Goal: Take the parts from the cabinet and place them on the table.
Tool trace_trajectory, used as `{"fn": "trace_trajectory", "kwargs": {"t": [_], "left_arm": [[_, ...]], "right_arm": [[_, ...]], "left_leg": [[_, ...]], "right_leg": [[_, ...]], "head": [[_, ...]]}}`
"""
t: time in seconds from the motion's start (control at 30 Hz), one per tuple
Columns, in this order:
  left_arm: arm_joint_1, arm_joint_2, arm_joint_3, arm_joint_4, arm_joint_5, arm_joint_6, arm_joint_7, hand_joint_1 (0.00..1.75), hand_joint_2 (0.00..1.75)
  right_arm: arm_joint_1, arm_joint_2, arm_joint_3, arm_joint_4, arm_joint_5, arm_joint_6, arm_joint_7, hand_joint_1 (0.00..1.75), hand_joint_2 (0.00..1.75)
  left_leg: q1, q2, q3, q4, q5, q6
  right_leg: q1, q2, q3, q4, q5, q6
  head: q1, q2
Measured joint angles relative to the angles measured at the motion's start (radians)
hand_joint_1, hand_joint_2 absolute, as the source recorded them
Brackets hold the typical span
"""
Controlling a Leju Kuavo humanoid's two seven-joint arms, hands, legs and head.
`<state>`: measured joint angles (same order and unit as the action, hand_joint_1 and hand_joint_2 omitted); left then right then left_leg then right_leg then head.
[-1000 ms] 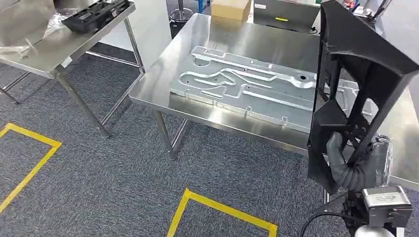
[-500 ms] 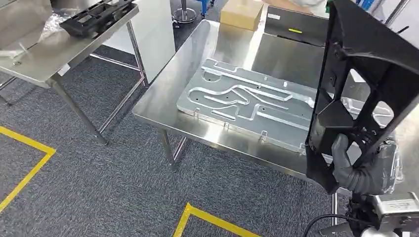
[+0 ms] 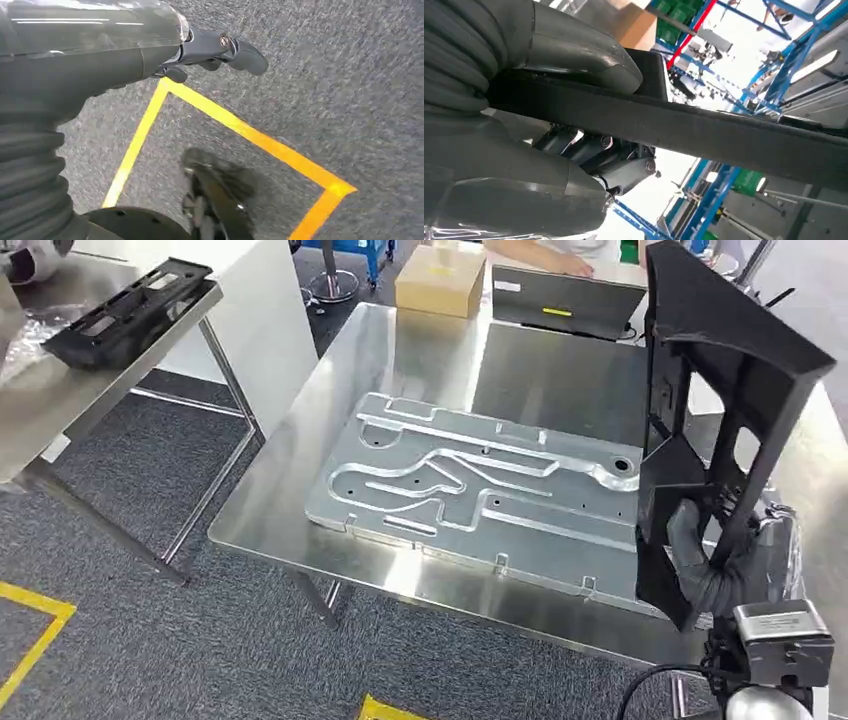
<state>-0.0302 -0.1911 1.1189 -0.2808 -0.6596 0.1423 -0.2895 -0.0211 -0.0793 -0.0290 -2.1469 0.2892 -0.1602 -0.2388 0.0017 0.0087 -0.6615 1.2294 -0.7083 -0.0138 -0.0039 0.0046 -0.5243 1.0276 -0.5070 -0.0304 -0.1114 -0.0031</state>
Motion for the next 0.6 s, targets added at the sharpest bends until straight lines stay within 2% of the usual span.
{"fn": "trace_trajectory", "kwargs": {"t": [0.03, 0.07, 0.1, 0.13, 0.2, 0.23, 0.27, 0.3, 0.37, 0.4, 0.43, 0.47, 0.53, 0.57, 0.6], "left_arm": [[0.001, 0.0, 0.0, 0.0, -0.001, -0.003, 0.0, 0.0, 1.75], [0.004, 0.0, 0.0, 0.0, -0.003, -0.005, 0.0, 0.0, 1.75], [0.007, 0.001, 0.002, 0.001, -0.004, -0.007, 0.0, 0.0, 1.75], [0.005, 0.001, 0.001, 0.001, -0.006, -0.008, 0.0, 0.0, 1.75], [0.002, 0.001, 0.001, 0.001, -0.011, -0.014, -0.003, 0.0, 1.75], [-0.003, 0.0, 0.001, 0.001, -0.012, -0.017, -0.004, 0.0, 1.75], [-0.004, 0.0, 0.001, 0.001, -0.013, -0.018, -0.006, 0.0, 1.75], [-0.006, 0.0, 0.001, 0.001, -0.014, -0.019, -0.008, 0.0, 1.75], [-0.01, 0.001, 0.001, 0.001, -0.017, -0.022, -0.009, 0.0, 1.75], [-0.01, 0.001, 0.001, 0.001, -0.021, -0.024, -0.009, 0.0, 1.75], [-0.009, 0.001, 0.001, 0.001, -0.022, -0.025, -0.01, 0.0, 1.75], [-0.009, 0.001, 0.001, 0.002, -0.024, -0.027, -0.01, 0.0, 1.75], [-0.009, 0.001, 0.001, 0.002, -0.031, -0.034, -0.011, 0.0, 1.75], [-0.009, 0.001, 0.001, 0.002, -0.032, -0.037, -0.012, 0.0, 1.75], [-0.012, 0.002, 0.001, 0.003, -0.033, -0.039, -0.012, 0.0, 1.75]], "right_arm": [[-0.004, 0.0, 0.0, 0.002, 0.003, 0.0, 0.003, 1.75, 1.75], [-0.007, 0.0, 0.0, 0.005, 0.006, 0.0, 0.006, 1.75, 1.75], [-0.012, 0.0, 0.0, 0.01, 0.011, -0.003, 0.007, 1.75, 1.75], [-0.014, 0.0, 0.001, 0.011, 0.017, -0.004, 0.011, 1.75, 1.75], [-0.021, -0.001, 0.001, 0.013, 0.021, -0.01, 0.017, 1.75, 1.75], [-0.023, -0.003, 0.001, 0.012, 0.021, -0.011, 0.017, 1.75, 1.75], [-0.022, -0.005, 0.001, 0.013, 0.022, -0.011, 0.018, 1.75, 1.75], [-0.026, -0.008, 0.001, 0.012, 0.022, -0.012, 0.016, 1.75, 1.75], [-0.028, -0.01, 0.001, 0.013, 0.023, -0.016, 0.017, 1.75, 1.75], [-0.027, -0.011, 0.001, 0.014, 0.026, -0.017, 0.018, 1.75, 1.75], [-0.026, -0.011, 0.001, 0.017, 0.032, -0.017, 0.022, 1.75, 1.75], [-0.025, -0.013, 0.001, 0.019, 0.04, -0.018, 0.028, 1.75, 1.75], [-0.028, -0.019, 0.001, 0.023, 0.073, -0.017, 0.046, 1.75, 1.75], [-0.033, -0.023, 0.001, 0.026, 0.091, -0.015, 0.06, 1.75, 1.75], [-0.042, -0.027, 0.001, 0.036, 0.116, -0.008, 0.082, 1.75, 1.75]], "left_leg": [[0.0, 0.0, -0.002, -0.063, 0.083, 0.004], [-0.002, 0.0, -0.005, -0.132, 0.225, 0.014], [-0.007, -0.003, -0.017, -0.175, 0.324, 0.019], [-0.007, -0.003, -0.008, -0.164, 0.311, 0.024], [-0.012, -0.004, -0.006, -0.168, 0.308, 0.032], [-0.004, -0.005, 0.001, -0.18, 0.307, 0.036], [-0.001, -0.006, 0.01, -0.189, 0.306, 0.04], [0.0, -0.006, 0.016, -0.194, 0.302, 0.046], [0.001, -0.008, 0.027, -0.196, 0.291, 0.05], [0.001, -0.009, 0.035, -0.196, 0.283, 0.049], [0.001, -0.01, 0.045, -0.196, 0.274, 0.048], [0.001, -0.011, 0.058, -0.196, 0.265, 0.046], [0.003, -0.014, 0.086, -0.196, 0.248, 0.042], [0.003, -0.015, 0.094, -0.196, 0.24, 0.037], [-0.003, -0.016, 0.096, -0.195, 0.236, 0.03]], "right_leg": [[0.0, 0.0, 0.02, 0.0, -0.016, 0.003], [0.0, -0.001, 0.031, -0.002, -0.03, 0.007], [0.004, 0.005, 0.045, 0.014, -0.045, 0.014], [0.005, 0.009, 0.041, 0.009, -0.054, 0.023], [0.001, 0.008, 0.051, 0.0, -0.065, 0.035], [0.001, 0.008, 0.057, -0.006, -0.073, 0.042], [-0.002, 0.005, 0.055, 0.012, -0.084, 0.047], [-0.003, 0.002, 0.026, 0.06, -0.107, 0.053], [-0.009, 0.002, -0.073, 0.217, -0.159, 0.063], [-0.013, 0.001, -0.12, 0.279, -0.166, 0.067], [-0.015, 0.001, -0.148, 0.297, -0.146, 0.07], [-0.018, 0.001, -0.152, 0.263, -0.096, 0.071], [-0.02, -0.001, -0.11, 0.109, 0.029, 0.069], [-0.019, -0.002, -0.092, 0.037, 0.066, 0.065], [-0.01, -0.001, -0.084, 0.036, 0.057, 0.06]], "head": [[0.0, 0.0], [0.0, 0.0], [0.0, 0.0], [0.0, 0.0], [0.0, 0.0], [0.0, 0.0], [0.0, 0.0], [0.0, 0.0], [0.0, 0.0], [0.0, 0.0], [0.0, 0.0], [0.0, 0.0], [0.0, 0.0], [0.0, 0.0], [0.0, 0.0]]}}
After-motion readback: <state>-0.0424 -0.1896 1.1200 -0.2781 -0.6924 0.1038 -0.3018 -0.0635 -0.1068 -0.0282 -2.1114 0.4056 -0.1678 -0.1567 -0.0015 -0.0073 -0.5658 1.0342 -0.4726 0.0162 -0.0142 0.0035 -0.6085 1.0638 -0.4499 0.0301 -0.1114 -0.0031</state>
